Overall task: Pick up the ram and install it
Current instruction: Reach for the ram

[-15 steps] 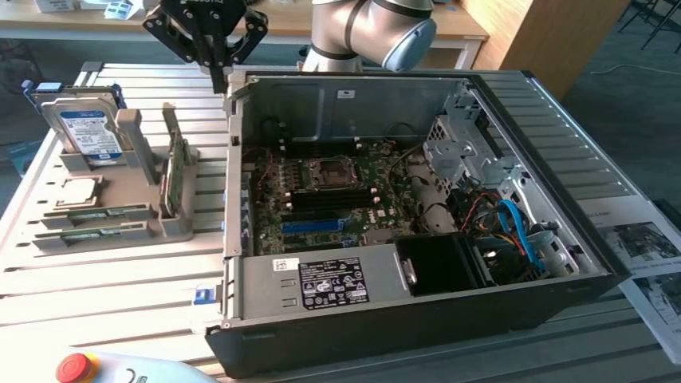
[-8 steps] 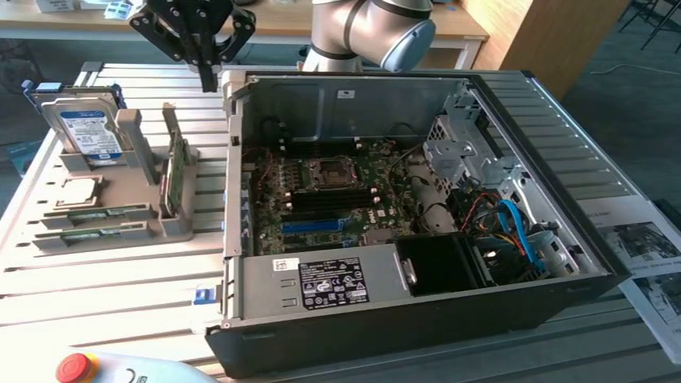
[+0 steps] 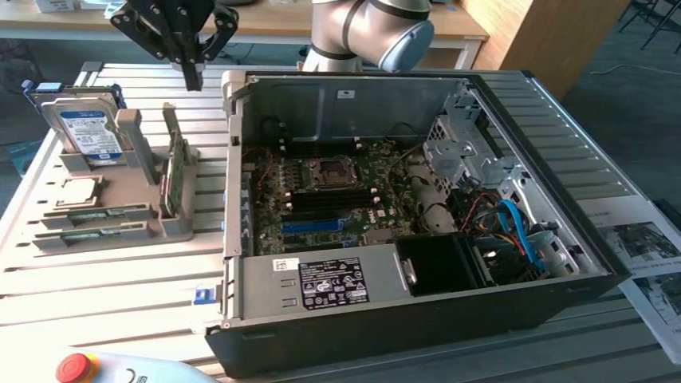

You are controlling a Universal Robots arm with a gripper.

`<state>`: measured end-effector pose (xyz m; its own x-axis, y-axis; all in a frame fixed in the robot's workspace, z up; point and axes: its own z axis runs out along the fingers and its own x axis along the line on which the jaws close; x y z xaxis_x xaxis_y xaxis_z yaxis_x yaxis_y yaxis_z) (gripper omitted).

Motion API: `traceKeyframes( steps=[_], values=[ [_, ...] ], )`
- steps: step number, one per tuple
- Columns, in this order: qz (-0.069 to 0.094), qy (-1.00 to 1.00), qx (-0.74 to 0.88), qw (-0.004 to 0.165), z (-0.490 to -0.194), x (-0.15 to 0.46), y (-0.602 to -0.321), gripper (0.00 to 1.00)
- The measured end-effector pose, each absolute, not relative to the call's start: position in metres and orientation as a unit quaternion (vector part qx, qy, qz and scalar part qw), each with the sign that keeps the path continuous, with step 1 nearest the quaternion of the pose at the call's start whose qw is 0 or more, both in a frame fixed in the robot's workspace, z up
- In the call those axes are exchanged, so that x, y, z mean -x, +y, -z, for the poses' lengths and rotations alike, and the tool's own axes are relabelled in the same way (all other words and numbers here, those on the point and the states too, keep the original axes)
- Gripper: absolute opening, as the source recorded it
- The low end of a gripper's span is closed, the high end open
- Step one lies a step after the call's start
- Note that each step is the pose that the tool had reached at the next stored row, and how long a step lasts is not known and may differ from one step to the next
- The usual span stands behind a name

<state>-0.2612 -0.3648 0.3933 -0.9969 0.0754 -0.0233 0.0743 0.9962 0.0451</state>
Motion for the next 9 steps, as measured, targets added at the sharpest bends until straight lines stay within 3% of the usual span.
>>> traceKeyframes(
  steps=[9],
  values=[
    [-0.022, 0.999, -0.037, 0.012, -0.393, 0.283, -0.361, 0.10]
  ],
)
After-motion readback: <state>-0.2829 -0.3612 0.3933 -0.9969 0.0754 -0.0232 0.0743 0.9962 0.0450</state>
